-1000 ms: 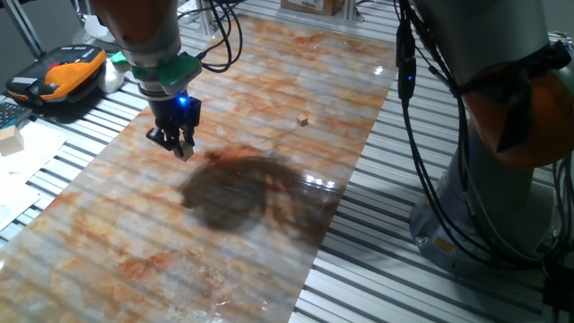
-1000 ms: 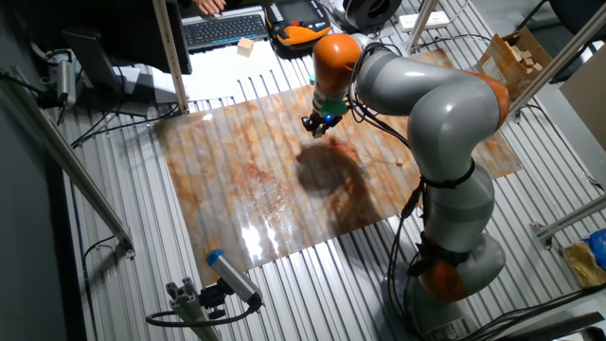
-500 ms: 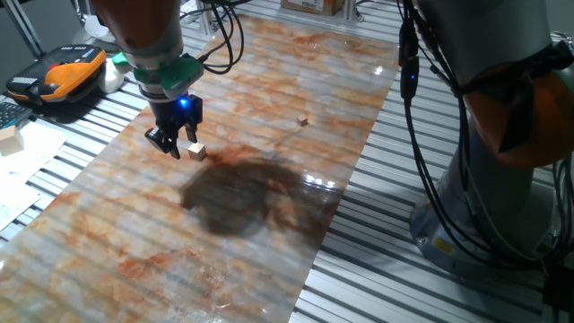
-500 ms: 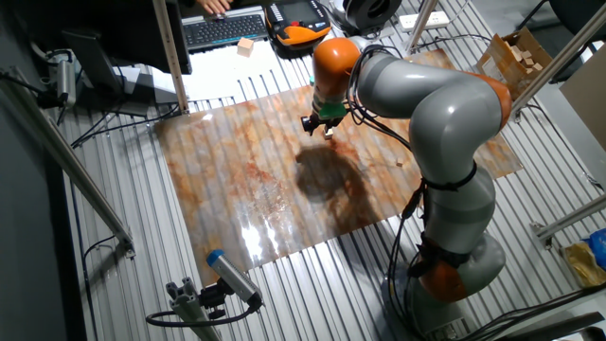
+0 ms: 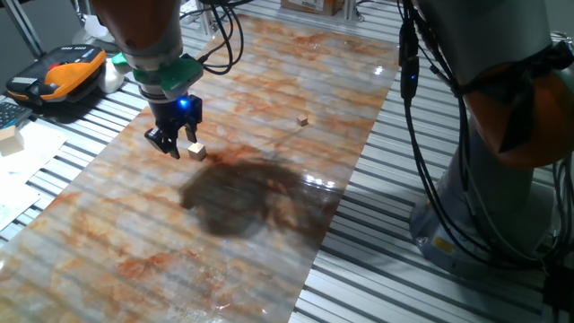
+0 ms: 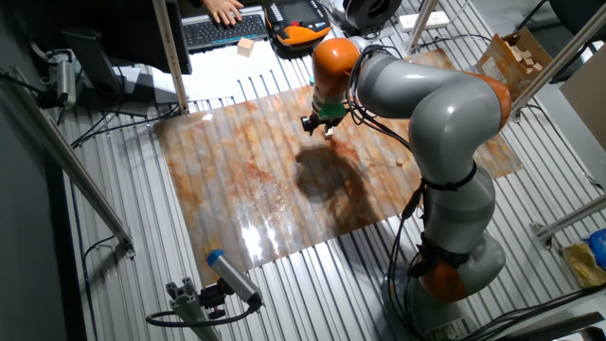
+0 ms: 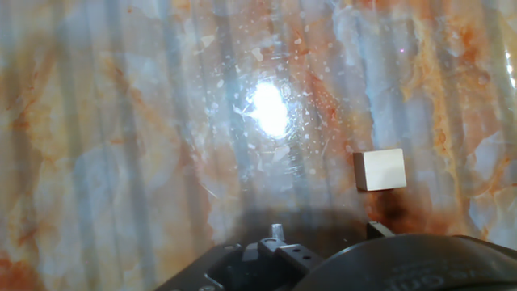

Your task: Pick up one small block

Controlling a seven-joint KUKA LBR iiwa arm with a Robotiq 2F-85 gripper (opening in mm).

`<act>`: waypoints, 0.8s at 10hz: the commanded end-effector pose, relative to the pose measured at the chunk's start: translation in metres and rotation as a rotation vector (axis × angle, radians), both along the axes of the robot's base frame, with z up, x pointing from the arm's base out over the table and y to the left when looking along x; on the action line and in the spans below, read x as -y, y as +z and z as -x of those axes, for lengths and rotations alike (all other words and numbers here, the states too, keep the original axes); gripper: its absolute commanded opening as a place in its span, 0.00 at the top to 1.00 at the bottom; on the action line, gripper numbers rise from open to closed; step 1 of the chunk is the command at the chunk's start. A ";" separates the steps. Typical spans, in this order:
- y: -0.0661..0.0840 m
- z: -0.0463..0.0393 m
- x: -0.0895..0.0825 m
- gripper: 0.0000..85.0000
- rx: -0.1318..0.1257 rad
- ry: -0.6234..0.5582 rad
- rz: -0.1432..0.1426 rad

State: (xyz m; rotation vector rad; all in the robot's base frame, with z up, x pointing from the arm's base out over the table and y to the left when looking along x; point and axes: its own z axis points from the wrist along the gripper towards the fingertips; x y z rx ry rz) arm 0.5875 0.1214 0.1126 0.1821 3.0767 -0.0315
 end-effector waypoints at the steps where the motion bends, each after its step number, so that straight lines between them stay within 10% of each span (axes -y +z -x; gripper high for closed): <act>1: 0.000 -0.0003 0.000 0.40 0.000 -0.001 0.001; 8: 0.000 -0.0008 0.000 0.40 -0.024 0.004 -0.014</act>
